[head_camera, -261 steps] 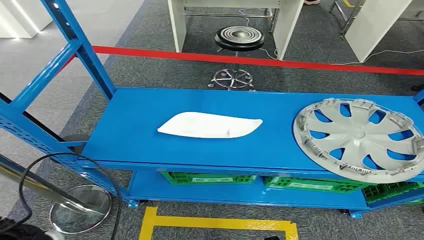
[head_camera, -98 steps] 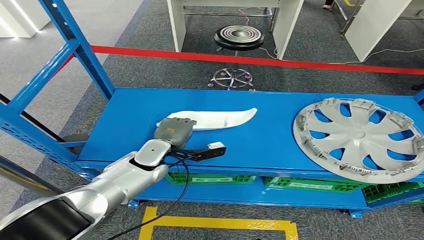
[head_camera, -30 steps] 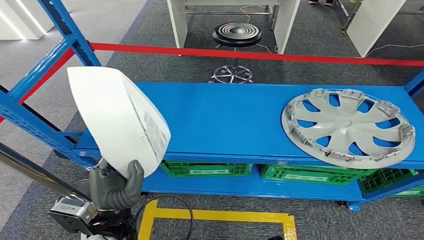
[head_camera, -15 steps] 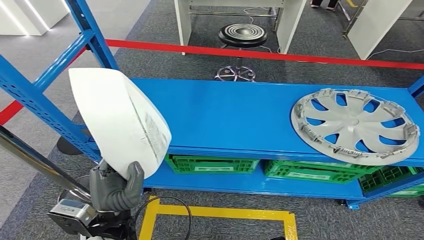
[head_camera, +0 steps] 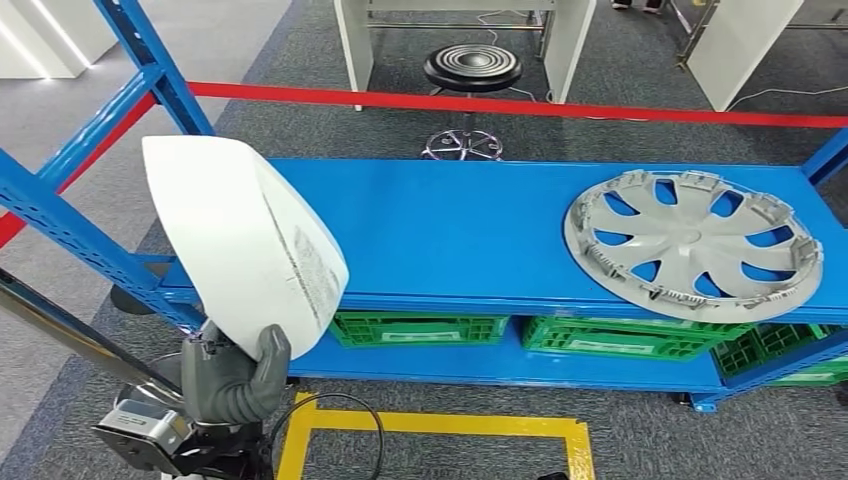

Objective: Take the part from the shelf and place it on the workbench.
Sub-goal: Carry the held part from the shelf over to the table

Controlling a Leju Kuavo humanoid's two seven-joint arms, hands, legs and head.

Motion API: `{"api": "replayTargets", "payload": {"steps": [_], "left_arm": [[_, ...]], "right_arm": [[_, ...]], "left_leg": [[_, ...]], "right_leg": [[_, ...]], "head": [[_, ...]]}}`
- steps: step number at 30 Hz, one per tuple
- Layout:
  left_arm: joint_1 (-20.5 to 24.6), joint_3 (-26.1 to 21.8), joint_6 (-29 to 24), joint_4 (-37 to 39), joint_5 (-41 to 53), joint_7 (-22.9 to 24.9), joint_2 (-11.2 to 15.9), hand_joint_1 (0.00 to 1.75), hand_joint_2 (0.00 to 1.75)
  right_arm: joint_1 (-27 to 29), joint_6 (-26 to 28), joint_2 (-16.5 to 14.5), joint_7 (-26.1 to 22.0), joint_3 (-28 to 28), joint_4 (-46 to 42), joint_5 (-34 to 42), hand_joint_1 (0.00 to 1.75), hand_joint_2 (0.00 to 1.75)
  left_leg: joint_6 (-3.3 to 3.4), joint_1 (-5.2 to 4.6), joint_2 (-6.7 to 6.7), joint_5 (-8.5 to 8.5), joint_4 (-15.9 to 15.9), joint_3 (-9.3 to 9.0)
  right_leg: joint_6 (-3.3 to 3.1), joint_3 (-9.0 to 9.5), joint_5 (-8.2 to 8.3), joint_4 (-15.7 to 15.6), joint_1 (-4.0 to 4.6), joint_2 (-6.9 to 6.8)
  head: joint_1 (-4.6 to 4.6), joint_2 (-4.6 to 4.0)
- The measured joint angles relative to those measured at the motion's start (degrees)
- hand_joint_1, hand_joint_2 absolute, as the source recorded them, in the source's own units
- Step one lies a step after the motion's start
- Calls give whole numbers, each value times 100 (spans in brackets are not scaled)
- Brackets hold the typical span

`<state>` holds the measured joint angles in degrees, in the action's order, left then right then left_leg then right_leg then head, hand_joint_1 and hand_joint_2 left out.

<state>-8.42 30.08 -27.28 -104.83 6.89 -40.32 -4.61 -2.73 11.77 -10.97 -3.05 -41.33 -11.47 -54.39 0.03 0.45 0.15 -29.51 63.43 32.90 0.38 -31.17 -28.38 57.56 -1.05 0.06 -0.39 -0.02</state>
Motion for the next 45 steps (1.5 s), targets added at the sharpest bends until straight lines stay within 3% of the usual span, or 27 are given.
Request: {"api": "replayTargets", "payload": {"steps": [2,5,6,8,10,11,12,13,16,17,20,22,25,26,27,28,31,33,35,36,37,38,40,41,42,43,45], "left_arm": [[5,1,30,0,-14,1,0,175,175],[0,3,35,-1,-30,2,-1,175,175],[2,5,37,-1,-33,1,-3,175,175],[8,11,58,-2,-50,1,-9,175,175],[7,15,103,-2,-87,2,-12,175,175],[5,15,123,-2,-105,2,-12,175,175],[4,14,135,-3,-119,2,-13,175,175],[2,13,139,-7,-127,2,-13,175,175],[4,11,149,-28,-151,2,-16,175,175],[5,11,159,-37,-161,2,-17,175,175],[2,8,204,-55,-175,2,-17,175,175],[1,4,222,-62,-179,2,-15,175,175],[-3,2,230,-63,-192,2,-11,175,175],[-5,2,231,-63,-198,2,-9,175,175],[-6,2,233,-63,-204,2,-8,175,175],[-7,2,234,-63,-211,2,-7,175,175],[1,-3,240,-66,-221,2,-11,175,175],[1,-6,244,-72,-222,0,-15,175,175],[-6,-13,244,-77,-224,-1,-16,175,175],[-6,-16,244,-77,-226,-1,-19,175,175],[-5,-18,244,-77,-226,-1,-23,175,175],[-4,-19,245,-76,-226,-1,-29,175,175],[-7,-20,251,-76,-227,-1,-36,175,175],[-11,-21,257,-76,-227,-1,-37,175,175],[-14,-21,265,-76,-227,-1,-37,175,175],[-17,-22,273,-76,-227,-1,-37,175,175],[-20,-23,288,-76,-226,-1,-38,175,175]], "right_arm": [[-5,-8,1,13,0,0,-7,0,0],[-8,-15,3,25,0,0,-8,0,0],[-8,-17,4,27,0,0,-9,0,0],[-8,-21,8,29,0,0,-14,0,0],[-3,-31,13,37,0,0,-28,0,0],[2,-35,15,41,0,0,-40,0,0],[7,-38,17,46,0,0,-53,0,0],[9,-39,19,50,0,0,-65,0,0],[-9,-52,28,54,0,0,-80,0,0],[-16,-58,30,54,0,0,-81,0,0],[-1,-65,36,58,-1,1,-81,0,0],[1,-64,39,62,-3,2,-83,0,0],[-18,-63,39,61,-4,2,-92,0,0],[-18,-63,39,61,-4,2,-96,0,0],[-16,-63,39,62,-4,2,-98,0,0],[-15,-62,39,62,-4,2,-99,0,0],[-17,-62,39,61,-5,2,-96,0,0],[-18,-63,39,60,-8,2,-91,0,0],[-13,-64,39,59,-19,4,-89,0,0],[-9,-64,39,59,-26,5,-87,0,0],[-5,-65,39,60,-32,7,-87,0,0],[0,-67,39,60,-36,9,-86,0,0],[2,-73,39,61,-39,9,-84,0,0],[2,-74,39,62,-40,9,-84,0,0],[1,-76,39,62,-42,9,-84,0,0],[0,-77,39,61,-44,9,-84,0,0],[-6,-78,39,57,-51,9,-84,0,0]], "left_leg": [[28,-11,-8,117,-450,-166],[108,-18,-22,118,-516,-142],[149,-11,-17,143,-533,-141],[216,-2,1,190,-557,-131],[253,-21,12,217,-549,-94],[264,-32,14,225,-544,-77],[271,-42,13,232,-536,-64],[273,-49,12,237,-528,-57],[240,-83,8,253,-487,-31],[214,-93,9,269,-473,-8],[108,-86,8,318,-450,52],[32,-71,0,108,-274,117],[-59,-34,-3,-596,627,366],[-74,-26,-3,-737,877,400],[-79,-21,-3,-773,955,351],[-76,-17,-3,-702,804,194],[-16,-23,-6,-357,-377,-577],[48,-52,-15,-299,-715,-745],[128,-70,-17,-207,-707,-682],[173,-65,-8,-145,-715,-634],[219,-57,3,-74,-728,-571],[255,-47,14,0,-741,-492],[294,-58,23,132,-733,-320],[296,-66,25,199,-725,-228],[295,-73,26,263,-714,-136],[289,-77,26,321,-700,-46],[263,-80,26,417,-666,94]], "right_leg": [[56,-32,5,12,18,6],[157,-79,18,11,12,0],[182,-117,-47,76,6,-2],[215,-340,-380,565,-1,-1],[233,-666,-765,1351,-1,-1],[237,-761,-839,1602,-1,-2],[233,-752,-798,1637,-1,-2],[220,-618,-649,1419,-1,-2],[155,21,-187,266,16,-3],[136,114,-142,76,25,-1],[65,89,-81,14,29,-7],[-5,35,0,-8,7,-27],[-61,-128,123,-8,2,-47],[-58,-200,169,0,4,-52],[-52,-273,217,9,4,-57],[-43,-345,264,20,5,-59],[21,-491,402,46,13,-50],[89,-520,493,37,18,-54],[158,-534,577,7,3,-56],[186,-562,535,24,-8,-48],[210,-626,380,123,-13,-40],[227,-715,124,335,-16,-31],[249,-909,-476,1047,-12,-23],[254,-952,-630,1396,-11,-22],[256,-928,-645,1618,-11,-21],[252,-809,-537,1646,-10,-21],[224,-274,-250,1106,-9,-20]], "head": [[5,0],[11,0],[16,0],[36,0],[50,0],[50,0],[51,0],[51,0],[49,0],[46,0],[45,0],[32,0],[12,0],[12,0],[12,0],[12,0],[15,0],[19,0],[20,0],[21,0],[29,0],[40,0],[60,0],[62,0],[62,0],[64,0],[65,0]]}}
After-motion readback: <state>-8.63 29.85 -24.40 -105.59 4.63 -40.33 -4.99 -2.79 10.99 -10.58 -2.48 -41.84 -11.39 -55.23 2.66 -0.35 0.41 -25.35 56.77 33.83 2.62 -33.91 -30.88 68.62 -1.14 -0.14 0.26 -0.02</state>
